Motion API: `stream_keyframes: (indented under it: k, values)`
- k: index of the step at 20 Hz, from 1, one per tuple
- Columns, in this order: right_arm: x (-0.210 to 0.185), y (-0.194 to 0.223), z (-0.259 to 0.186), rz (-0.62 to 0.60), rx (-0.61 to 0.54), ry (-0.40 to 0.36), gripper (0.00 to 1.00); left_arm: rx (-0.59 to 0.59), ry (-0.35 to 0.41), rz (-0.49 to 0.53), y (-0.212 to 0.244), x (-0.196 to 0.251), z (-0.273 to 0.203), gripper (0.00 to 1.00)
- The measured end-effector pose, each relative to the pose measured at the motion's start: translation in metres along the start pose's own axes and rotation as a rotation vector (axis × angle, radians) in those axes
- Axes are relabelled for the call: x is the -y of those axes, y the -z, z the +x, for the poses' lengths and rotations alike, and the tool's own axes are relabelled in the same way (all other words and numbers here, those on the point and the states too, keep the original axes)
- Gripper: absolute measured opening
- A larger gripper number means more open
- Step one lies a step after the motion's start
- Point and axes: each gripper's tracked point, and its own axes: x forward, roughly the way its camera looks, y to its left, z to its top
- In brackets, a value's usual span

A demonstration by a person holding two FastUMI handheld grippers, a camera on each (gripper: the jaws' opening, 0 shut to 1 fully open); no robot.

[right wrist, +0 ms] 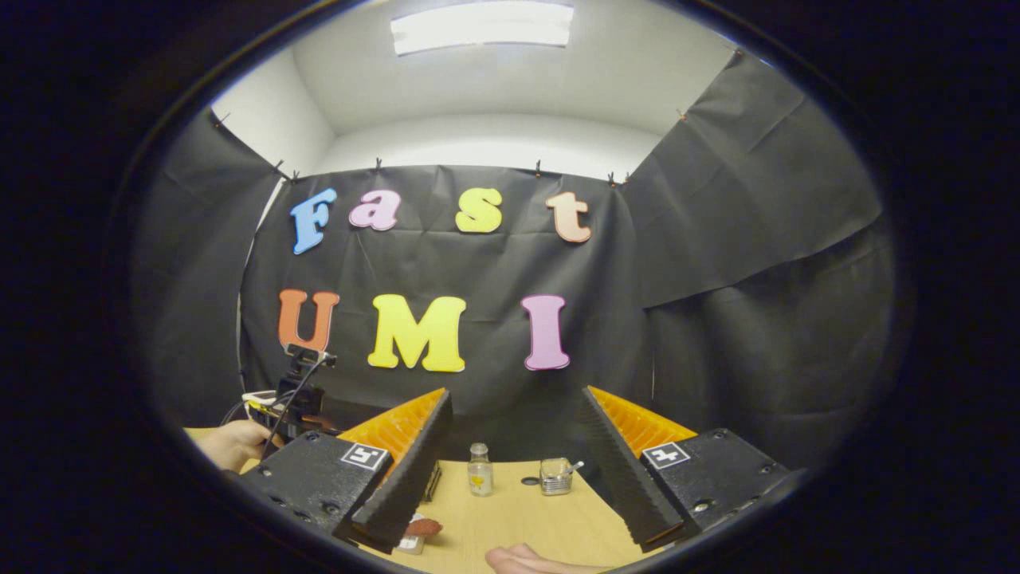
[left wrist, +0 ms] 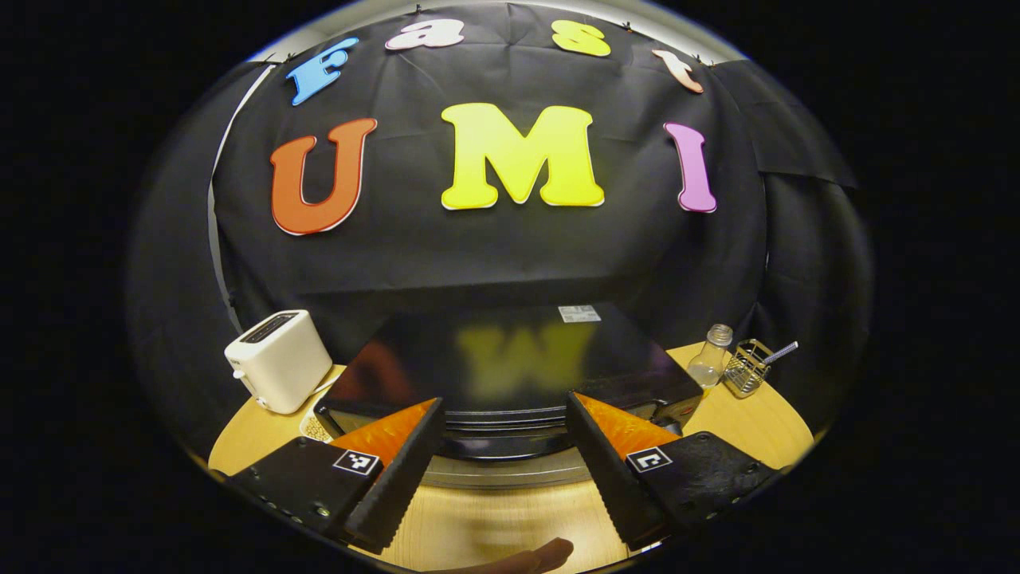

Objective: Open the electric oven with the left hand, put the food in, and close the electric oven.

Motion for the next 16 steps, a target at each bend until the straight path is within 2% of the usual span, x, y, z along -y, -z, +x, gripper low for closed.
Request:
stream_keyframes:
  k: [1,2,5,6,7,14,15,16]
  values:
    - [0.003,0.0,0.0,-0.001,0.006,0.003,1.0,0.053,-0.004,0.03,-0.01,0.001,0.004,0.96]
    - [0.006,0.0,0.001,-0.001,0.009,0.006,1.0,0.01,0.009,0.036,-0.007,0.002,0.006,0.99]
    - [0.011,0.006,0.003,0.009,-0.008,0.015,1.0,0.004,0.008,0.001,-0.002,-0.001,-0.001,0.96]
    - [0.011,0.008,0.003,0.012,-0.014,0.014,0.97,0.006,0.007,0.005,-0.003,-0.002,0.001,0.97]
    - [0.011,0.011,0.004,0.012,-0.022,0.014,1.0,0.004,0.005,0.007,-0.001,-0.001,-0.001,0.96]
    - [0.009,0.016,0.0,0.018,-0.04,0.007,1.0,-0.002,0.003,0.014,0.013,0.002,-0.024,0.97]
    - [0.007,0.017,-0.001,0.019,-0.04,0.002,0.96,0.003,0.002,0.017,0.015,0.003,-0.027,0.97]
    - [0.005,0.017,-0.001,0.019,-0.041,-0.001,1.0,0.003,0.001,0.017,0.019,0.003,-0.03,0.97]
